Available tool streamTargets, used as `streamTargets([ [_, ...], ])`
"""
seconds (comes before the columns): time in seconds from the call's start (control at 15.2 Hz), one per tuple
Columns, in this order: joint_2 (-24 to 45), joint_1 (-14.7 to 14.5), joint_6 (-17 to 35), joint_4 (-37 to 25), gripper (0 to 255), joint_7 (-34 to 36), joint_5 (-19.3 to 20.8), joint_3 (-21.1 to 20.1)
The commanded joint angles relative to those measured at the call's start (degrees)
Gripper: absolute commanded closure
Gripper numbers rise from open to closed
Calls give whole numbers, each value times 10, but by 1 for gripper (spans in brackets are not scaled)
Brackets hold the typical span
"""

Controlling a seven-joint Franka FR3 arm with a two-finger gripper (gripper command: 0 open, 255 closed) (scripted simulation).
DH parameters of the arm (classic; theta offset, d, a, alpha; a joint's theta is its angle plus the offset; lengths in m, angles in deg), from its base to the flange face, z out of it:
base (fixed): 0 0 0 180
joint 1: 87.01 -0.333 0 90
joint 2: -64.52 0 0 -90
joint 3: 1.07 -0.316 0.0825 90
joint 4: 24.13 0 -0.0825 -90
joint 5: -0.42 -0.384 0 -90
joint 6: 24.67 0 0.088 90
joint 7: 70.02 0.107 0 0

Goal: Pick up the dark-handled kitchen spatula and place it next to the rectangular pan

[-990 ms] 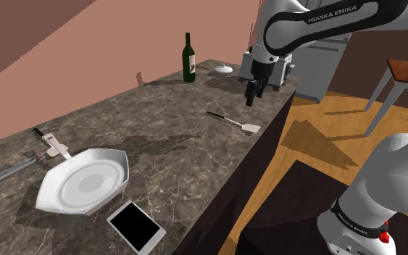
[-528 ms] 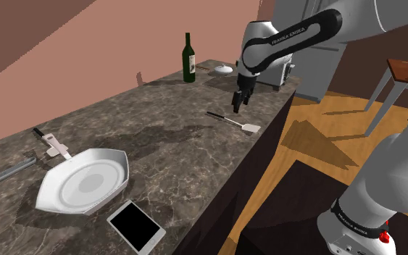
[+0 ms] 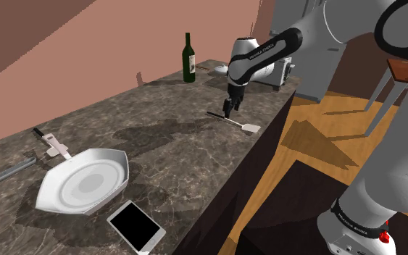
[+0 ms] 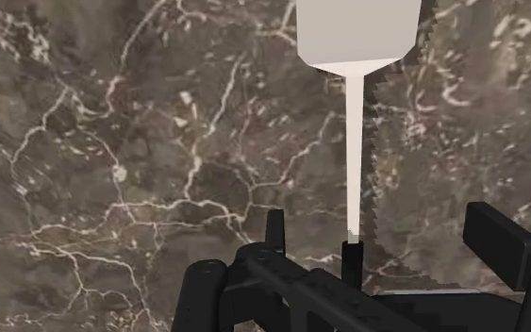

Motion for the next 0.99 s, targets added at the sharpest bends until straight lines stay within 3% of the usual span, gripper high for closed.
streamTargets([
  [0.0,10,1,15,5,0,-2,-2,0],
  [0.26,28,1,40,12,0,-5,-6,-1],
  [0.73,28,1,40,12,0,-5,-6,-1],
  [0.79,28,1,40,12,255,-5,-6,-1],
  [0.92,28,1,40,12,255,-5,-6,-1],
])
